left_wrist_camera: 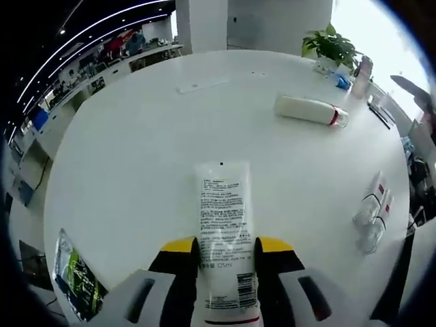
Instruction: Arrange the skincare products in the storage area until every visible bottle or jar stands upright without overlapping.
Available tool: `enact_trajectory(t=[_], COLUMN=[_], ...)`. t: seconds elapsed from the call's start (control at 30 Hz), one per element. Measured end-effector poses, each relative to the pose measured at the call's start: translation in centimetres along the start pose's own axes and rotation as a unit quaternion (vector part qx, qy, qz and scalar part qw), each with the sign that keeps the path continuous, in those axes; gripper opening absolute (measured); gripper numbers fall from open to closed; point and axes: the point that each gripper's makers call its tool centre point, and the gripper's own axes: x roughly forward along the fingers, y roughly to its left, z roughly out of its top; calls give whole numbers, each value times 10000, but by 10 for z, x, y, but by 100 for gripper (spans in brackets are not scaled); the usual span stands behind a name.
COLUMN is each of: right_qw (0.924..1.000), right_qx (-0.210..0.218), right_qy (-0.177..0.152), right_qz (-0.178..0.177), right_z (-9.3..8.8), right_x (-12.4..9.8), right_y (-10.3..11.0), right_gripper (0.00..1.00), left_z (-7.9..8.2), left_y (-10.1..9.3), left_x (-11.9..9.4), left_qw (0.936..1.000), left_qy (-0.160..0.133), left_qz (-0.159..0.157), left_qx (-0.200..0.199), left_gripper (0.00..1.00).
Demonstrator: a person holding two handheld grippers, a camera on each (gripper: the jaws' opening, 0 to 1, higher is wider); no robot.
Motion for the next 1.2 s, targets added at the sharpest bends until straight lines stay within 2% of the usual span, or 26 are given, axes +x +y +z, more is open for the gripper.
enact_trajectory(t=[0.2, 0.33, 0.57, 0.6, 0.83, 0.9, 0.97, 1.0, 1.13, 1.17, 1.2], right_qw=[9999, 10000, 10000, 10000, 9999, 9999, 9999, 9998, 9997, 9996, 9995], right_qx=[0, 31, -13, -20, -37, -46, -59, -56, -35, -36, -46], right_qy=[120, 63, 69, 63, 99, 98, 104, 114, 146, 160, 163], right_qz=[-31, -31, 7, 21, 80, 105, 123, 132, 179, 216, 252], right_z=[-8, -5, -4, -4, -7, -7, -8, -9, -11, -12, -12], right_x=[-3, -4, -2, -3, -1, -2, -2, -2, -2, -2, -1], right_y=[1, 4, 12, 14, 20, 22, 23, 24, 28, 30, 33], right_gripper=[99, 99, 99, 99, 98, 98, 98, 98, 97, 97, 97], left_z=[-1, -3, -4, -3, -1, -1, 2, 2, 8, 10, 17], left_y=[0, 1, -1, -6, -11, -15, -24, -21, -25, -25, -27], left_x=[-1, -2, -5, -5, -8, -9, -11, -12, -18, -19, -23], left_qw=[10000, 9996, 9995, 9987, 9976, 9966, 9933, 9942, 9924, 9916, 9884], left_qy=[71, 212, 181, 150, 134, 91, -15, -45, -193, -257, -441], left_qz=[-33, -161, -273, -448, -635, -754, -1028, -962, -1057, -1090, -1195], left_qx=[-59, 83, -32, -190, -237, -308, -535, -483, -593, -642, -828], left_gripper=[29, 26, 18, 18, 13, 13, 12, 12, 12, 12, 12])
